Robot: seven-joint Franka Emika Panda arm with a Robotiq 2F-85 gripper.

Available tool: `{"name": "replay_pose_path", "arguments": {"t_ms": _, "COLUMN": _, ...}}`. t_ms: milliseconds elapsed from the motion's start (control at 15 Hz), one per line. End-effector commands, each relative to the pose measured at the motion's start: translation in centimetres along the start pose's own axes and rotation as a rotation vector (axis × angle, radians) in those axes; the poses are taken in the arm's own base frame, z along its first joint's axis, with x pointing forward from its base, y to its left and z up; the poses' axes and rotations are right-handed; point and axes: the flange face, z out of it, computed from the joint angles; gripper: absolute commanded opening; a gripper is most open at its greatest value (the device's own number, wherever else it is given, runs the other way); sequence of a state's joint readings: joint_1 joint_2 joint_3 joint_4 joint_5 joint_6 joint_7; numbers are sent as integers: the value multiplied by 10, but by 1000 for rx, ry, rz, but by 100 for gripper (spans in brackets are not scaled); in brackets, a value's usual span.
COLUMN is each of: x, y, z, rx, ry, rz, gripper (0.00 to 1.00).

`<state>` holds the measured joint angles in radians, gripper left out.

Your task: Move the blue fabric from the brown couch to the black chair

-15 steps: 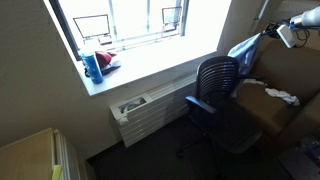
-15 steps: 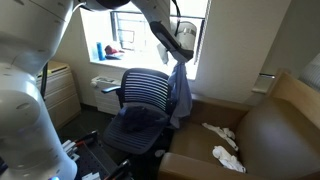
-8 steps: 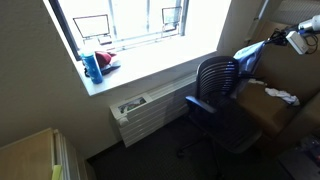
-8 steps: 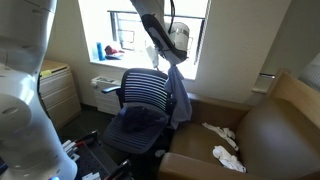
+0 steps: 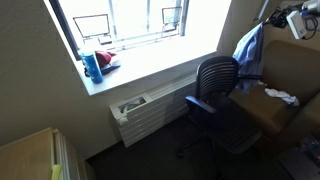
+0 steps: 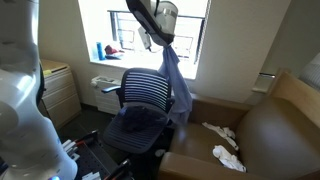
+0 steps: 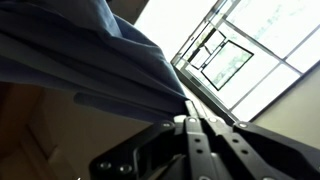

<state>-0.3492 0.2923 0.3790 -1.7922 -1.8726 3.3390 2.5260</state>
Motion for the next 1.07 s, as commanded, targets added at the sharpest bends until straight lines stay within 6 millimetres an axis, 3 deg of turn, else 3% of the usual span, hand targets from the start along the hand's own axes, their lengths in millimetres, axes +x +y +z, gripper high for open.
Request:
{"name": "replay_pose_path", "arguments": {"t_ms": 0, "x": -14, "y": -97, "z": -46, "rx": 96, "ry": 129, "rz": -15, "gripper": 0}}
{"name": "replay_pose_path", "arguments": {"t_ms": 267, "x": -49, "y": -219, "z": -106, "rx": 268, "ry": 166, "rz": 13, "gripper": 0}}
{"name": "replay_pose_path", "arguments": {"t_ms": 400, "x": -71, "y": -255, "z": -141, "rx": 324, "ry": 142, "rz": 87, "gripper": 0}}
{"name": "replay_pose_path", "arguments": {"t_ms": 533, "x": -87, "y": -275, "z": -177, "rx": 354, "ry": 143, "rz": 170, "gripper": 0}}
{"name": "replay_pose_path", "arguments": {"t_ms": 667, "x": -112, "y": -259, "z": -192, "rx": 295, "ry": 176, "rz": 226, "gripper": 0}}
{"name": "replay_pose_path", "arguments": {"t_ms": 800, "x": -131, "y": -234, "z": -195, "rx": 218, "ry": 237, "rz": 145, "gripper": 0}}
{"name": "replay_pose_path", "arguments": {"t_ms": 1000, "x": -157, "y": -191, "z": -179, "rx": 101, "ry": 285, "rz": 54, "gripper": 0}}
